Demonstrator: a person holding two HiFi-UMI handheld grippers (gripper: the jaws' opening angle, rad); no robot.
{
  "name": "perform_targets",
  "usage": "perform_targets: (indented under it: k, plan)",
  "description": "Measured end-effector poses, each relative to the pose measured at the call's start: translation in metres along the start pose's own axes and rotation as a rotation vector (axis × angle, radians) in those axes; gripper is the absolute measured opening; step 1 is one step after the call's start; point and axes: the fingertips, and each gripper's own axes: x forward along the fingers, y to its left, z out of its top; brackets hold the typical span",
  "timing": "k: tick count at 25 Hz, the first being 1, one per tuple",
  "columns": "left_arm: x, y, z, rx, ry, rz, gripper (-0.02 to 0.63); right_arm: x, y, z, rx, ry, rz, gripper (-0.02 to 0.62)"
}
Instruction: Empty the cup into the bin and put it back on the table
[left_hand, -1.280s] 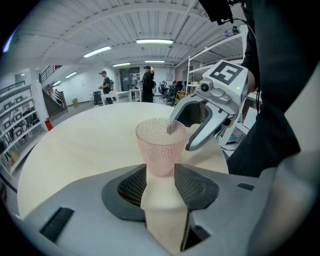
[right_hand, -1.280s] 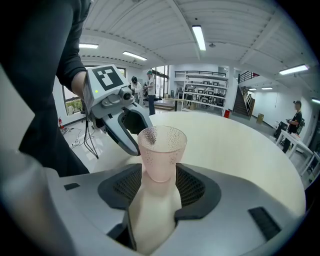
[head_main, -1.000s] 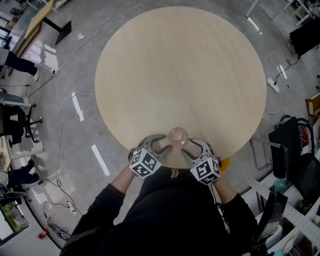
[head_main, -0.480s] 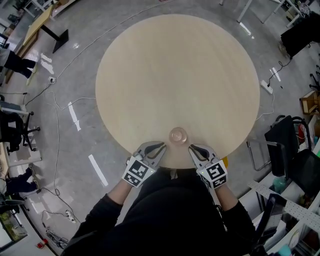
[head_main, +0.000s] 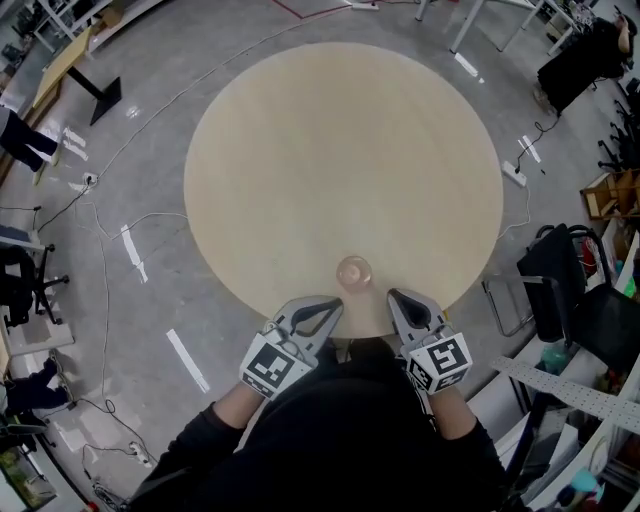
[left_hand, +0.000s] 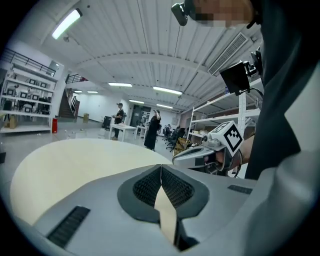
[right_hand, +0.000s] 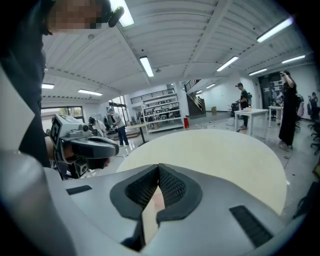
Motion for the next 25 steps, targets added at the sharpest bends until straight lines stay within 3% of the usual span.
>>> perform_targets:
  k: [5, 8, 10, 18, 25]
  plan:
    - [-0.007, -0.002, 0.009, -0.012, -0.013, -0.024, 0.023, -0.014, -0.001, 0.019, 0.059, -0.042, -0.132, 0.017]
    - [-0.004, 0.004, 0.006, 0.023, 0.019, -0.011, 0.025, -0.031, 0.0, 0.048, -0.03, -0.143, -0.221, 0.017]
    - [-0.001, 0.001, 0.015, -0.009, 0.0, -0.021, 0.023, -0.043, 0.001, 0.064, -0.077, -0.179, -0.25, 0.017]
    - [0.011, -0.029, 0.076, -0.065, -0.117, -0.058, 0.025, -0.071, -0.006, 0.08, -0.086, -0.232, -0.256, 0.017]
    - [0.03, -0.059, 0.087, -0.072, -0.119, -0.052, 0.025, -0.094, -0.016, 0.076, -0.063, -0.265, -0.233, 0.017]
